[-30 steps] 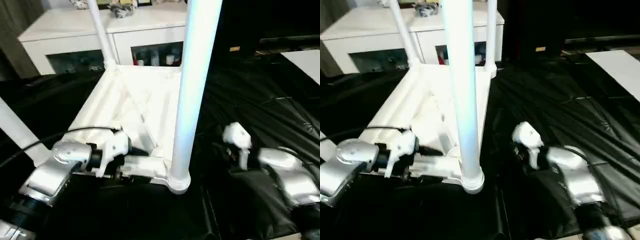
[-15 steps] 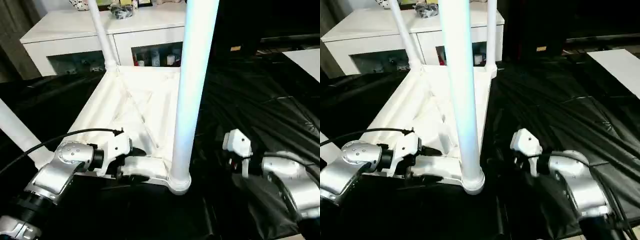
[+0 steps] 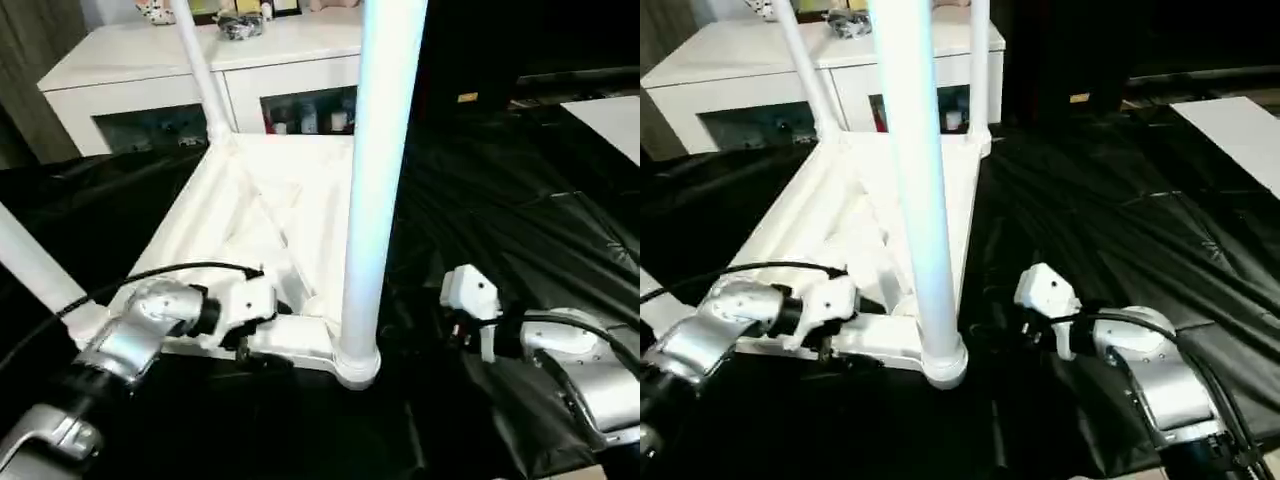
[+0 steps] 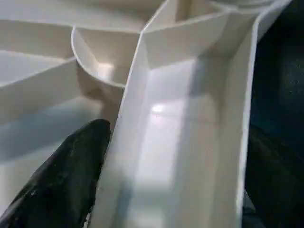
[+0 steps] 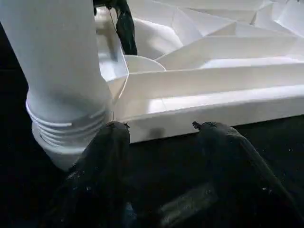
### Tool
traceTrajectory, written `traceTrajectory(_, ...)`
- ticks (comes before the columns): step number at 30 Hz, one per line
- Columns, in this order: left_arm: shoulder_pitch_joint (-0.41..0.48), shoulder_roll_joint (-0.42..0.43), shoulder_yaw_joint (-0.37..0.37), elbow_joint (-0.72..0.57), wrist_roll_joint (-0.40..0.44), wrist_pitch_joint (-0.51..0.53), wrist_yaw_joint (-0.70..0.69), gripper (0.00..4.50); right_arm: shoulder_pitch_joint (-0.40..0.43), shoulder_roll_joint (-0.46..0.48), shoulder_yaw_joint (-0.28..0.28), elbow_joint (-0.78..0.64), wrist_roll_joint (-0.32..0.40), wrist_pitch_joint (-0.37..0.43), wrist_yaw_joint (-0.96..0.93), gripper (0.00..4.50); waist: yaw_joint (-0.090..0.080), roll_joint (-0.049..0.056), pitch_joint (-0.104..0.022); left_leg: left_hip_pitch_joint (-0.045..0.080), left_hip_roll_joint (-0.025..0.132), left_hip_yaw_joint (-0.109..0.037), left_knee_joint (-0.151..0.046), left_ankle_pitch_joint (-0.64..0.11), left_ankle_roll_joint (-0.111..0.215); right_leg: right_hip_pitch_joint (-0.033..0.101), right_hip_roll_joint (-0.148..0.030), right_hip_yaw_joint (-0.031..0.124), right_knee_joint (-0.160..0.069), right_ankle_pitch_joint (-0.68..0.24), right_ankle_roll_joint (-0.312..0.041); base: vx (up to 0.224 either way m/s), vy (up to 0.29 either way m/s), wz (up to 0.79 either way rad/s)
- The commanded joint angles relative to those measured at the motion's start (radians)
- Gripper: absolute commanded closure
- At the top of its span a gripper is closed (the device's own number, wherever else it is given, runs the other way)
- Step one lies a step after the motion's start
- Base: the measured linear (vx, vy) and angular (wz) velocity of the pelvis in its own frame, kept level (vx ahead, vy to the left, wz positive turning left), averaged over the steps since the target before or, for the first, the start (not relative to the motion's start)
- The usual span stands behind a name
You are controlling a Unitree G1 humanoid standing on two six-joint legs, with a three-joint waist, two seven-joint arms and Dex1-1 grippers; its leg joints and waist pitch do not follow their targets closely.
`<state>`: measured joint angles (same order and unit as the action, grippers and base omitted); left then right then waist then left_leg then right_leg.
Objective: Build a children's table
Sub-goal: Rotate table base, then rotate leg to tighten
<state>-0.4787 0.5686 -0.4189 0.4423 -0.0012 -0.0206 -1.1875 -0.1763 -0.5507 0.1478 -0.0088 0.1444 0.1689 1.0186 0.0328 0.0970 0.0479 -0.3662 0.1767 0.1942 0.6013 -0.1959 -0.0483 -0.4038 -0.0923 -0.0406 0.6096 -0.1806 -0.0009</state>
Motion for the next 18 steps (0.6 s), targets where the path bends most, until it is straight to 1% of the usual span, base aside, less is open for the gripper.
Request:
traceTrajectory(1,-0.014,0.013,0.011,0.018,0.017,-0.012,0.008,0.07,0.009,-0.006,0.007,-0.048,-0.009,0.012,-0.004,1.82,0.002,-0.006,-0.064,0.007,0.041,-0.024,-0.074,-0.263,0.046,0.05,-0.044,0.029,-0.076,-0.209,-0.231,0.0,0.0,0.0)
traceTrajectory(5,-0.014,0.01,0.029,0.027,0.014,-0.014,0.009,0.07,0.015,-0.007,0.009,-0.059,-0.005,0.018,-0.009,1.82,0.003,-0.004,-0.062,0.009,0.042,-0.025,-0.076,-0.284,0.042,0.047,-0.044,0.028,-0.079,-0.239,-0.231,0.0,0.0,0.0)
traceTrajectory(9,0.012,-0.001,0.053,-0.013,-0.023,0.036,0.015,0.07,0.017,-0.008,0.014,-0.057,-0.004,0.014,-0.01,1.82,0.002,-0.005,-0.06,0.01,0.043,-0.026,-0.079,-0.308,0.033,0.045,-0.044,0.029,-0.081,-0.276,-0.225,0.0,0.0,0.0)
traceTrajectory(10,0.024,-0.001,0.056,-0.032,-0.029,0.053,0.018,0.22,0.017,-0.008,0.016,-0.056,-0.003,0.013,-0.011,1.82,0.001,-0.004,-0.06,0.01,0.043,-0.026,-0.079,-0.31,0.032,0.045,-0.045,0.029,-0.081,-0.276,-0.225,0.0,0.0,0.0)
traceTrajectory(11,0.039,0.001,0.056,-0.052,-0.032,0.065,0.02,0.22,0.017,-0.009,0.018,-0.056,-0.002,0.013,-0.012,1.82,0.001,-0.005,-0.059,0.009,0.043,-0.026,-0.08,-0.312,0.031,0.046,-0.046,0.029,-0.081,-0.283,-0.223,0.0,0.0,0.0)
traceTrajectory(12,0.043,0.001,0.057,-0.058,-0.034,0.071,0.022,0.33,0.017,-0.009,0.018,-0.056,-0.002,0.013,-0.013,1.82,0.002,-0.007,-0.059,0.008,0.044,-0.027,-0.08,-0.308,0.033,0.046,-0.046,0.029,-0.081,-0.285,-0.221,0.0,0.0,0.0)
traceTrajectory(13,0.06,0.001,0.064,-0.084,-0.042,0.096,0.031,0.33,0.018,-0.009,0.019,-0.057,0.0,0.013,-0.013,1.82,0.001,-0.006,-0.059,0.007,0.044,-0.027,-0.08,-0.305,0.034,0.046,-0.046,0.029,-0.081,-0.287,-0.219,0.0,0.0,0.0)
traceTrajectory(14,0.07,-0.001,0.07,-0.099,-0.046,0.107,0.038,0.41,0.015,-0.008,0.02,-0.052,-0.001,0.012,-0.013,1.82,0.001,-0.014,-0.06,0.007,0.044,-0.026,-0.08,-0.3,0.038,0.046,-0.045,0.03,-0.082,-0.284,-0.218,0.0,0.0,0.0)
traceTrajectory(15,0.072,-0.002,0.071,-0.101,-0.046,0.107,0.039,0.49,0.014,-0.008,0.02,-0.052,-0.002,0.012,-0.013,1.82,0.001,-0.009,-0.06,0.005,0.044,-0.028,-0.08,-0.285,0.042,0.047,-0.046,0.03,-0.079,-0.269,-0.221,0.0,0.0,0.0)
traceTrajectory(16,0.078,-0.003,0.074,-0.108,-0.047,0.116,0.044,0.49,0.013,-0.007,0.021,-0.048,-0.002,0.01,-0.013,1.82,0.0,-0.012,-0.062,0.004,0.044,-0.027,-0.078,-0.273,0.046,0.048,-0.045,0.029,-0.077,-0.248,-0.224,0.0,0.0,0.0)
traceTrajectory(17,0.081,-0.004,0.076,-0.112,-0.047,0.124,0.048,0.63,0.012,-0.007,0.022,-0.047,-0.002,0.01,-0.013,1.82,0.0,-0.01,-0.062,0.003,0.043,-0.027,-0.077,-0.265,0.049,0.048,-0.045,0.029,-0.075,-0.237,-0.226,0.0,0.0,0.0)
traceTrajectory(18,0.084,-0.004,0.075,-0.114,-0.046,0.126,0.05,0.67,0.01,-0.006,0.022,-0.045,-0.003,0.009,-0.013,1.82,-0.001,-0.015,-0.063,0.001,0.042,-0.027,-0.076,-0.252,0.055,0.05,-0.044,0.029,-0.075,-0.22,-0.229,0.0,0.0,0.0)
